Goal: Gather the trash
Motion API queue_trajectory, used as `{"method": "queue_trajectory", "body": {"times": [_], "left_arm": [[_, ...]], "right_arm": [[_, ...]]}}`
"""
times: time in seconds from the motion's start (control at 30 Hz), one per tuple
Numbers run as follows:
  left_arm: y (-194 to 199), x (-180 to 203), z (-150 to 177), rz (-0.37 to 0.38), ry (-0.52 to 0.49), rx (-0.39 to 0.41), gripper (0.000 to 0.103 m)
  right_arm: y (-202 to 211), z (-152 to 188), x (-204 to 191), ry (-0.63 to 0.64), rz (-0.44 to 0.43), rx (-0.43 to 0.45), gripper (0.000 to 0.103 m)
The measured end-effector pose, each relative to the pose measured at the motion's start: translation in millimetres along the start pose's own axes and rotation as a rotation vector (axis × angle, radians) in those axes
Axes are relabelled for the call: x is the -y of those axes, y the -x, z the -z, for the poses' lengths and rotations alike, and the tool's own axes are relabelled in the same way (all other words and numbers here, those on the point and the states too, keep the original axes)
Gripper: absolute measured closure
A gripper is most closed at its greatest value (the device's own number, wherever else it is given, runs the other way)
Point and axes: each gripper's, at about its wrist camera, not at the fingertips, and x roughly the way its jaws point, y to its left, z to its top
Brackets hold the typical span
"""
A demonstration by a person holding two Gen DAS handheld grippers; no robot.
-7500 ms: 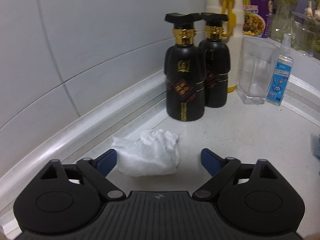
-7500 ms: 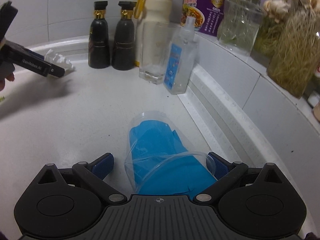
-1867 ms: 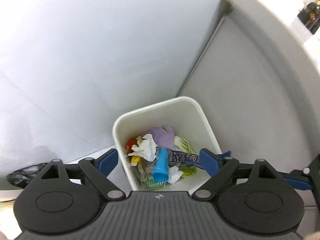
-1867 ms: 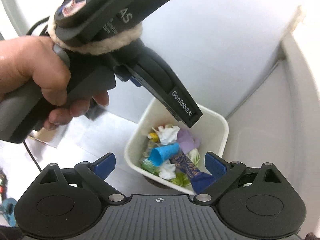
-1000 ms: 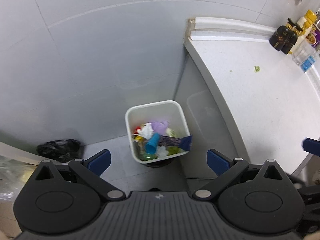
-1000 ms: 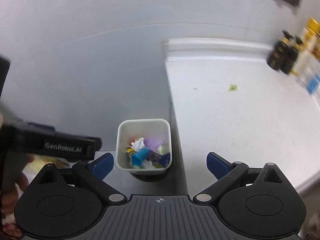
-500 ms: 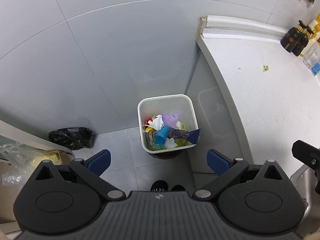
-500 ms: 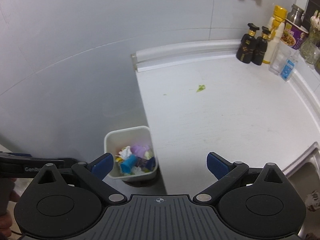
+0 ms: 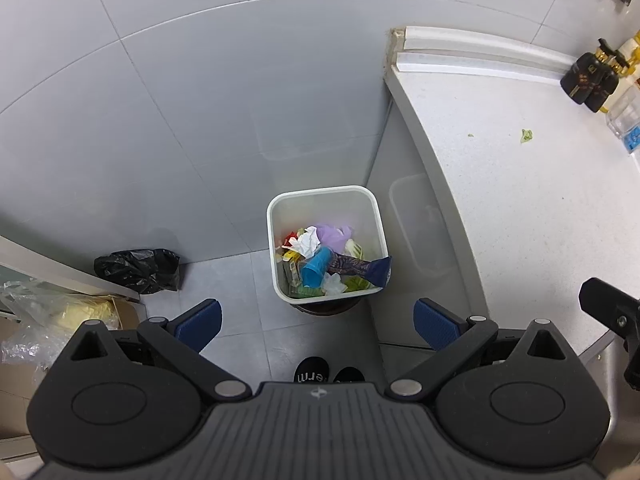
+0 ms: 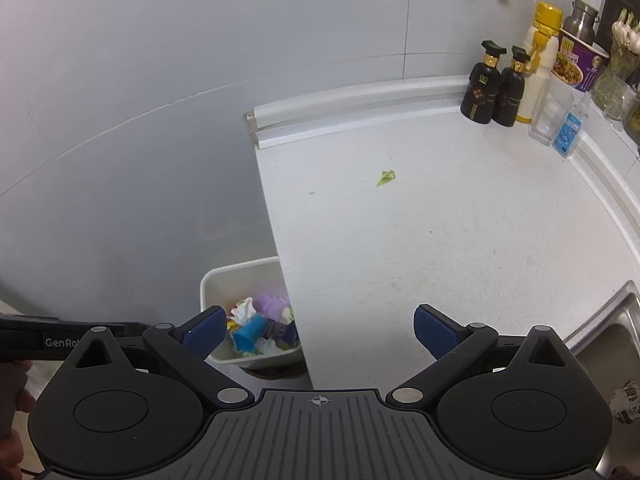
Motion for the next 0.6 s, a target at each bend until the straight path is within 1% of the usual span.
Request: {"method": "queue_trajectory", "body": {"times": [0.6], "left_arm": [[-4,11,-7,0.007,-0.007,-0.012,0.001]], "right_arm": [[-10,-4,13,-0.014,-0.005,-0.011,0.002]]}}
